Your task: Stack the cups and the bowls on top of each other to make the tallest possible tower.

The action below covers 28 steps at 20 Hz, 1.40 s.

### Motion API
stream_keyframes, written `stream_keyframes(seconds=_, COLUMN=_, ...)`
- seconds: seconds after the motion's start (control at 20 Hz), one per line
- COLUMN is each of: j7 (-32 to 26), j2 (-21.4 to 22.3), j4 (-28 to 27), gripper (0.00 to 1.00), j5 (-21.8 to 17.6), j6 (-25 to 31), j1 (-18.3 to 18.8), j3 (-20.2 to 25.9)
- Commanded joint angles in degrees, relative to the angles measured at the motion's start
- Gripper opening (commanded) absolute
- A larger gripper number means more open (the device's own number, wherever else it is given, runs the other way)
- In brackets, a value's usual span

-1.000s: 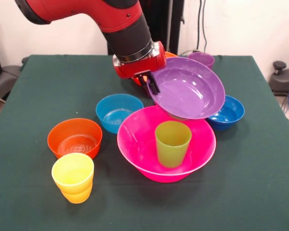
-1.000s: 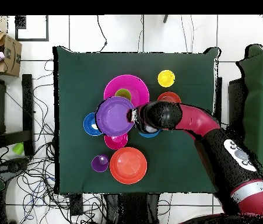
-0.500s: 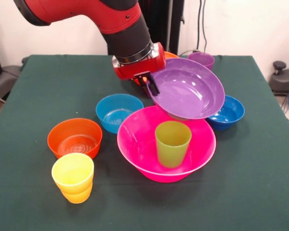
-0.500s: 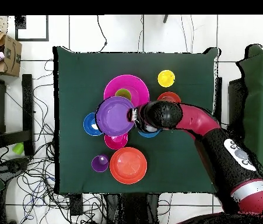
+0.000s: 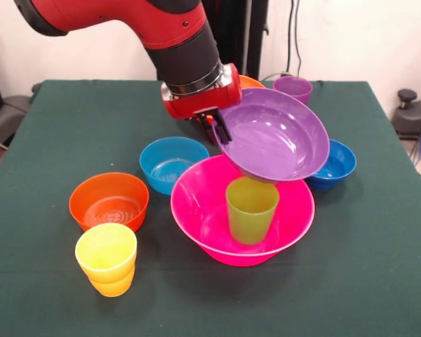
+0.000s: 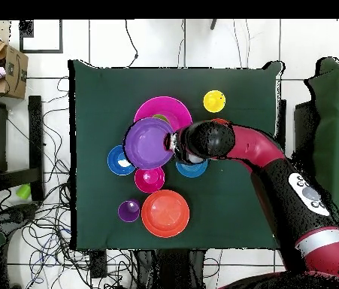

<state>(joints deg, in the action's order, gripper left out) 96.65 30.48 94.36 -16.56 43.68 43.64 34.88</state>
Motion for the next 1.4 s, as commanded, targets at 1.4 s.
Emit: stream_keyframes(seconds=1.4, j7=-6.53, j2=-10.31, j4=-17.62, gripper=0.00, j5=-3.76, j6=2.65, j1=-2.67, j3=-1.14)
